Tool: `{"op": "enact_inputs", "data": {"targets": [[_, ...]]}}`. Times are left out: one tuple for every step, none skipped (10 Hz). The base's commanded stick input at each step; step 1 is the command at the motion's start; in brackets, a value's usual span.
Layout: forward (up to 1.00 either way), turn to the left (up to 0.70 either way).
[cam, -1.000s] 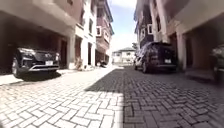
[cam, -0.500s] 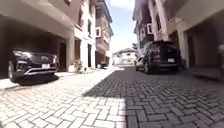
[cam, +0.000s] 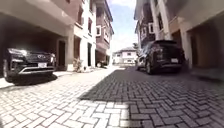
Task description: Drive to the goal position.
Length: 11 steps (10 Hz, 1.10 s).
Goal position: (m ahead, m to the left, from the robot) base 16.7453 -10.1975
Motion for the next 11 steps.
{"op": "enact_inputs", "data": {"targets": [[0.50,0.00],[0.50,0.00],[0.50,0.00],[0.50,0.00],[0.50,0.00],[0.50,0.00],[0.50,0.00],[0.50,0.00],[0.50,0.00],[0.50,0.00],[0.50,0.00]]}}
